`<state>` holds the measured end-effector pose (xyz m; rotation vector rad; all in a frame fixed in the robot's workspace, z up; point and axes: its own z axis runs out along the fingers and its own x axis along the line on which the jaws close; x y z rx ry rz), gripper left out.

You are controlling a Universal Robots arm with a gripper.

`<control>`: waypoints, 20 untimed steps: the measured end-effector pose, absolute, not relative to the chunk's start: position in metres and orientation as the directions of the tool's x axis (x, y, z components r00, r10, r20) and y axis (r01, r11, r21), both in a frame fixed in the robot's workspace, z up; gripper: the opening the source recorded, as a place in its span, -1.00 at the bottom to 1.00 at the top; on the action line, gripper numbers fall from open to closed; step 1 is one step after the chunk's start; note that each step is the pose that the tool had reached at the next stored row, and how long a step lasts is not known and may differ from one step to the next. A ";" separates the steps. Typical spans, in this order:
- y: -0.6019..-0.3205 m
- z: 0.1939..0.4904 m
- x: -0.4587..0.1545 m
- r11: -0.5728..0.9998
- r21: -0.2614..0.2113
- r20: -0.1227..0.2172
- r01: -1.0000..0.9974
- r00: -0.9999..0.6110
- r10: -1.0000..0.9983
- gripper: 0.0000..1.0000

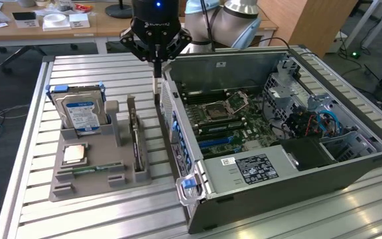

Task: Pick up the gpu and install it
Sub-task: 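Reach for the gpu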

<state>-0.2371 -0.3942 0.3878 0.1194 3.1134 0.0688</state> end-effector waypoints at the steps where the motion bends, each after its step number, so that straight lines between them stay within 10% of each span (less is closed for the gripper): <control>1: -0.394 0.388 -0.239 0.996 0.045 -0.023 0.076 -0.997 0.077 -0.79; 20: -0.393 0.385 -0.276 0.996 0.045 -0.023 0.079 -0.997 0.080 -0.79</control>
